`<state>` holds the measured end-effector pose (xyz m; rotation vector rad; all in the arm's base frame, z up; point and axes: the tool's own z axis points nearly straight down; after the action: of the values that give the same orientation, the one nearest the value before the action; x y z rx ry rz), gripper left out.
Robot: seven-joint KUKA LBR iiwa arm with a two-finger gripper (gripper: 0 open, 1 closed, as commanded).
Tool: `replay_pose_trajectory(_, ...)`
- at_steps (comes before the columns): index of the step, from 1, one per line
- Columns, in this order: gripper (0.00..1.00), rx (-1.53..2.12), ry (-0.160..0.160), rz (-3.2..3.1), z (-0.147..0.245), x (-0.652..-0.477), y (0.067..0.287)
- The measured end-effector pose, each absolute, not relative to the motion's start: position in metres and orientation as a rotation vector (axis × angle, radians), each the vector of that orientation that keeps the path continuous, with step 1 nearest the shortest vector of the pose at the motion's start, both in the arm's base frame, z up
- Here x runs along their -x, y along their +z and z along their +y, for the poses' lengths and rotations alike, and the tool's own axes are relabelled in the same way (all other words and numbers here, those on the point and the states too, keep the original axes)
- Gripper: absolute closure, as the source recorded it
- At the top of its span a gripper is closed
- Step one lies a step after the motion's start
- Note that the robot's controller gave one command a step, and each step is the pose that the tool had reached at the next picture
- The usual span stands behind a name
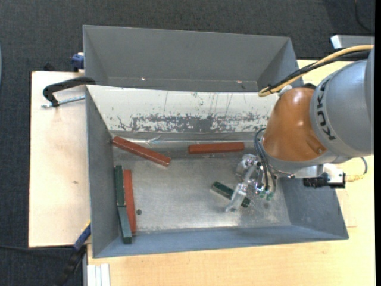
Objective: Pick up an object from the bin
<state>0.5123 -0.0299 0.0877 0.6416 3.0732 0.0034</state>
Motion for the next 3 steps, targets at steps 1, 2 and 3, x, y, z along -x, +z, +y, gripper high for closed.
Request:
replay_pose_trajectory(1,1.00,-0.246,0.002,3.133,-0.0279,-0.4964,0.0704)
replay_pose_trajectory(2,1.00,-0.245,0.001,3.133,-0.0279,-0.4964,0.0704)
replay_pose_trajectory(3,1.00,-0.245,0.001,3.137,-0.0277,-0.4947,0.0767)
